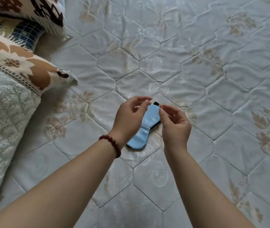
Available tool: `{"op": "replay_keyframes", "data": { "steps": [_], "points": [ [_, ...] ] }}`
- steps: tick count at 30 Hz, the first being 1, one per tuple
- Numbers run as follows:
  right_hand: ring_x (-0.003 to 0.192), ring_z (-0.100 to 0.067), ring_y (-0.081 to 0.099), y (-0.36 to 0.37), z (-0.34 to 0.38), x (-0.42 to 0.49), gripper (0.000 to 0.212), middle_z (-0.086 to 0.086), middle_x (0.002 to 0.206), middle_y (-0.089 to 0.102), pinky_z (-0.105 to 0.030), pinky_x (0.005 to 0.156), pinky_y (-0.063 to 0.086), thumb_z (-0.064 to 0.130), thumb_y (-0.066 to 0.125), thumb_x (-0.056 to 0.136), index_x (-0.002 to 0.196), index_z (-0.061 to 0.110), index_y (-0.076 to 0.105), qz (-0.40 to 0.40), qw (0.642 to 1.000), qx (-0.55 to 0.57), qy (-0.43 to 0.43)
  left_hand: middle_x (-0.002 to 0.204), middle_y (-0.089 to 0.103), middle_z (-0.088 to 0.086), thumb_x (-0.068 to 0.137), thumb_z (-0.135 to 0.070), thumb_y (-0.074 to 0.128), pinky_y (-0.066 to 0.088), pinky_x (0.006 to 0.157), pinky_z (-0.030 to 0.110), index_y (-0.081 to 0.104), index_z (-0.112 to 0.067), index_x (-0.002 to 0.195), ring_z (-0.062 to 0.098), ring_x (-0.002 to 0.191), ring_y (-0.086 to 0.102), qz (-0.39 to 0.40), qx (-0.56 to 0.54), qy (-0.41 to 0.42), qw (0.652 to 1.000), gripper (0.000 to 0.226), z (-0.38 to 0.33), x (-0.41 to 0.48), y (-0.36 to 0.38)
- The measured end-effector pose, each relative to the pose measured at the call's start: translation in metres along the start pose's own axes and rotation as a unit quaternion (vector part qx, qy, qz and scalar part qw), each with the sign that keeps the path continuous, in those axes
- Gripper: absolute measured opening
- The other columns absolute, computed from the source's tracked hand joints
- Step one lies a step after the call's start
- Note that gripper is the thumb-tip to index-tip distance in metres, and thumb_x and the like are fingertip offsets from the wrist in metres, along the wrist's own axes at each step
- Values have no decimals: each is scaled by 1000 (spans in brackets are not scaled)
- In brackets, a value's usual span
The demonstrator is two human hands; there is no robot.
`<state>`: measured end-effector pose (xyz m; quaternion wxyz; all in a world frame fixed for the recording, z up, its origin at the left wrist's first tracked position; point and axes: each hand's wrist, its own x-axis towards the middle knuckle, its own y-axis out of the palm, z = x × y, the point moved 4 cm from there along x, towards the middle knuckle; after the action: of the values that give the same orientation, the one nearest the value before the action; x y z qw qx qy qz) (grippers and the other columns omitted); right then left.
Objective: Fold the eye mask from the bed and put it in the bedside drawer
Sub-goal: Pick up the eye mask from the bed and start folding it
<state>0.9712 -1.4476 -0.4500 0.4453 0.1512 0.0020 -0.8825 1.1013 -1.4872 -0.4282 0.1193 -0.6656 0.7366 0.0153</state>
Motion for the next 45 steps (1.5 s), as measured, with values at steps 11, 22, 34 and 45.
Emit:
{"op": "replay_keyframes", "data": {
  "steps": [11,22,34,45],
  "points": [
    [81,-3,70,3,-53,27,26,4,84,73,-13,70,51,-5,66,79,83,21,68,-13,998,-22,49,109,63,-12,83,-7,63,46,92,22,58,-29,118,7,103,58,64,131,-52,988,42,62,21,15],
    [73,2,66,3,-90,35,29,0,90,68,-11,68,51,-7,64,79,88,20,63,-19,993,-80,83,128,51,2,78,-6,63,33,96,14,63,-22,114,13,119,50,59,253,-82,962,40,105,33,9],
    [69,-6,57,-2,-94,34,36,9,80,64,-31,77,52,-6,61,74,75,30,61,-44,979,-180,80,124,56,2,75,-2,59,48,95,32,60,-26,116,16,109,58,39,200,-149,968,47,111,25,5],
    [70,2,57,-22,-83,-2,39,15,81,63,-16,69,46,-8,57,73,77,30,62,-44,983,-162,76,115,51,-6,75,-5,59,49,94,33,62,-30,104,12,107,55,43,203,-121,971,39,93,-16,8]
  ]
}}
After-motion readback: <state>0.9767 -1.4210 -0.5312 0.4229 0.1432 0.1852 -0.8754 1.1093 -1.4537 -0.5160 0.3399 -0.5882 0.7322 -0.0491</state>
